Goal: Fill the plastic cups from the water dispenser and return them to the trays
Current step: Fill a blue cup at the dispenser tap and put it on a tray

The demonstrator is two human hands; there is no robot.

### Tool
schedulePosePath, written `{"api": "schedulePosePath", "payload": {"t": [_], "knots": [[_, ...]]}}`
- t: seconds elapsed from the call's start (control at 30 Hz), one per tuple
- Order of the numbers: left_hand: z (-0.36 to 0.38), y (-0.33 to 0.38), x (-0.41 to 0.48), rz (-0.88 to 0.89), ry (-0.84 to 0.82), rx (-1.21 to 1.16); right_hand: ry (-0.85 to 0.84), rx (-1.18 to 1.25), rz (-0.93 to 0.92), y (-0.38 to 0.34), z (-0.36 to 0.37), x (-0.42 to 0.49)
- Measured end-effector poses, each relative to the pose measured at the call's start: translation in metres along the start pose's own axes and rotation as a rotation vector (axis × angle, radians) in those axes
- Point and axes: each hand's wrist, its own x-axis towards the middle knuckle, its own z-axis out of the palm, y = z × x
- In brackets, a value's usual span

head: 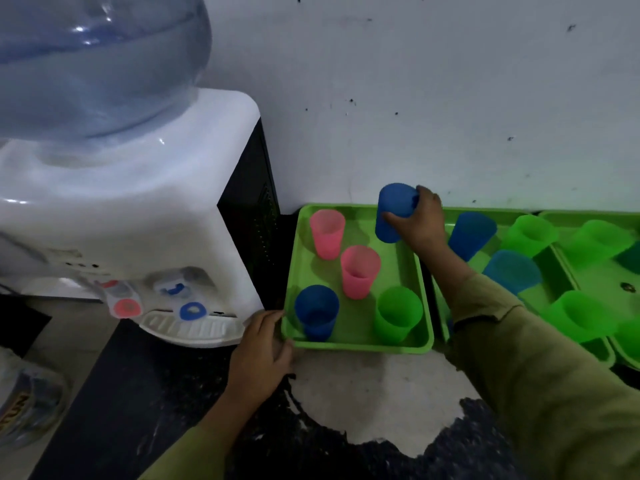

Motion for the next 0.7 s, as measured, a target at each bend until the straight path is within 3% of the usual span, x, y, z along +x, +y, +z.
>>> {"api": "schedulePosePath", "payload": {"t": [0.13, 0.23, 0.5, 0.7], "knots": [[-0.022, 0.027, 0.004, 0.088, 0.205, -0.081, 0.057, 0.058, -0.090, -0.032, -0.025, -0.026], [-0.037, 0.048, 0.017, 0.152, 0.265, -0.136, 0.063, 0.100, -0.157, -0.053, -0.039, -0.051], [-0.074, 0.084, 0.050, 0.192, -0.094, -0.528, -0.029, 0.110, -0.240, -0.109, -0.034, -0.140], [-0.114, 0.052, 0.026, 0.234, -0.076, -0.640, -0.076, 0.130, -0.269, -0.148, 0.000, -0.203]]}}
